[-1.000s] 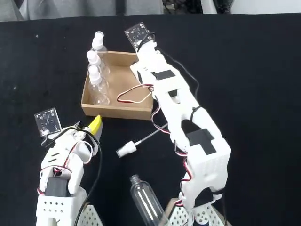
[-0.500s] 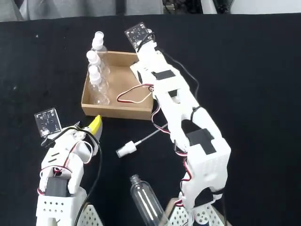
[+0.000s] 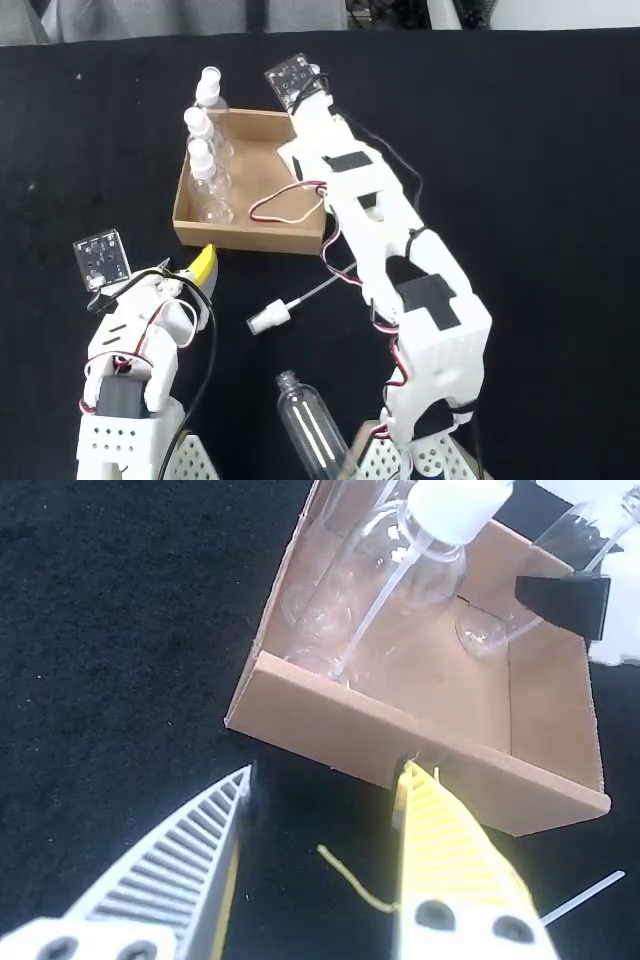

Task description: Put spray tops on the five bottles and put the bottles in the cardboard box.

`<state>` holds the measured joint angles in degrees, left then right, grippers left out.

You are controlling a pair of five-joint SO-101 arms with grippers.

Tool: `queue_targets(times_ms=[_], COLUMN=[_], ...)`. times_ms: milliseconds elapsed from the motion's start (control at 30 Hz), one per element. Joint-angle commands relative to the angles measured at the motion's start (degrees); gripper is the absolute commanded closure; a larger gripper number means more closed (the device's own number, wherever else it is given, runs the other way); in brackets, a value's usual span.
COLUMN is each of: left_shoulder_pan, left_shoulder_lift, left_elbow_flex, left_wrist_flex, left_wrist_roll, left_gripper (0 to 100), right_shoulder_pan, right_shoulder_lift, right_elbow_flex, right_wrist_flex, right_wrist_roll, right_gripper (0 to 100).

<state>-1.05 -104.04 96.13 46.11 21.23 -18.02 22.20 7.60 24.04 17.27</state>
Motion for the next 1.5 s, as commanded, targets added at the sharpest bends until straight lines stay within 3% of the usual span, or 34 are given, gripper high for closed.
queue_targets(times_ms=[0, 1233, 1467], left_shoulder_pan=[-0.7, -0.8, -0.8], left_shoulder_lift=[-0.4, -0.4, -0.4], left_elbow_flex=[1.3, 1.3, 1.3], left_wrist_flex=[-1.1, -1.1, -1.1], left_wrist_roll=[-0.6, -0.6, -0.6], left_gripper=[79, 79, 79], right_shoulder_pan=[-1.2, -1.0, -1.1], right_shoulder_lift=[-6.1, -36.7, -45.1], right_elbow_flex=[0.4, 27.8, 31.1], right_wrist_flex=[0.4, 0.6, 11.3], right_wrist_roll=[0.6, 0.8, 0.8], right_gripper=[69.6, 69.8, 69.8])
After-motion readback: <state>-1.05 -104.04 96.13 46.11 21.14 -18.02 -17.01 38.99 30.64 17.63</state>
